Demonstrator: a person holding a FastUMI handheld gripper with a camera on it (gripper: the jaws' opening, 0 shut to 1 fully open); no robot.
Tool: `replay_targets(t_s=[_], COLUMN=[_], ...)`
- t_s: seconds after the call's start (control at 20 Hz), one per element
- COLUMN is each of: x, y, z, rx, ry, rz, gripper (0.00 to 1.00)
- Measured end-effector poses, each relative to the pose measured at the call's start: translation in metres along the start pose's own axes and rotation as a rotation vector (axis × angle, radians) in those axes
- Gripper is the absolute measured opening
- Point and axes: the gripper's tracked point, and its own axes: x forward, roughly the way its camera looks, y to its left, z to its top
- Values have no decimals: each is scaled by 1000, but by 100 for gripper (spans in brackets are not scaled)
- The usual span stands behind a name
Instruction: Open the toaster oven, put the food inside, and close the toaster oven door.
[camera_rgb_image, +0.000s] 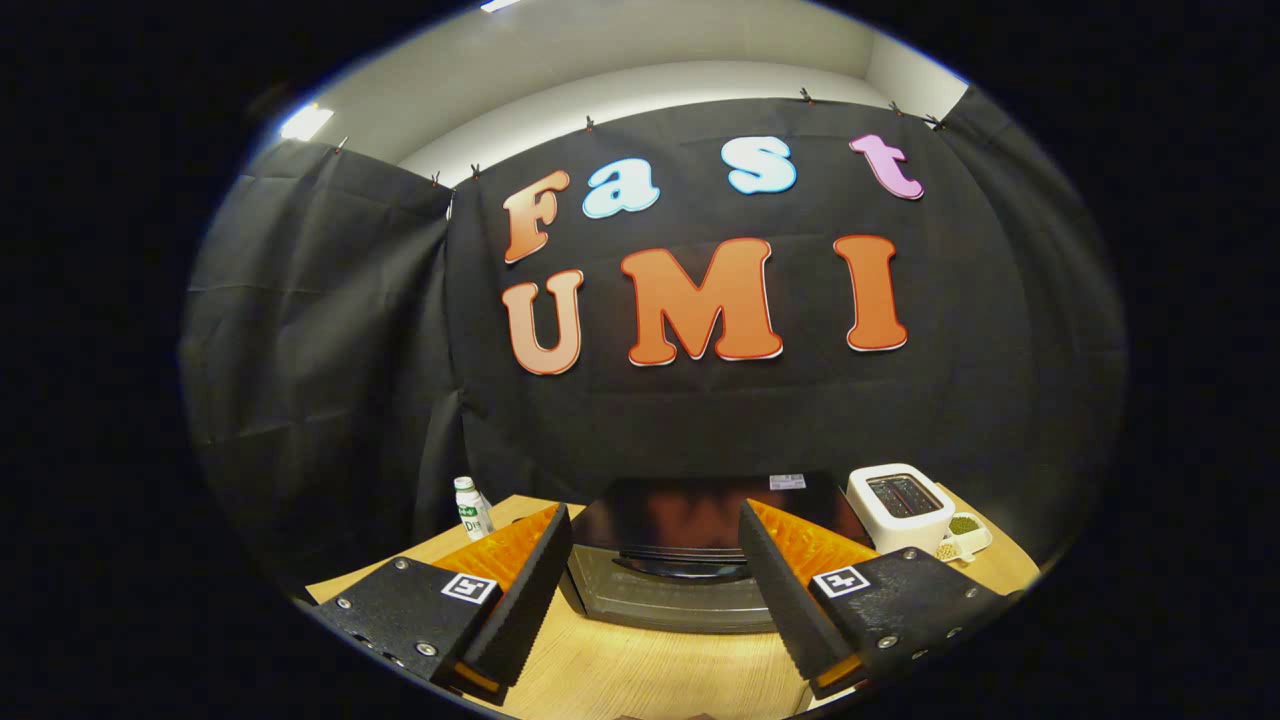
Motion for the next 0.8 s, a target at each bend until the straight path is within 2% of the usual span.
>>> replay_targets(t_s=[0.45,0.8], x=[63,88], y=[-16,-26], z=[-51,-65], rx=[29,-1], ry=[89,84], rz=[-40,-92], gripper=[99,99])
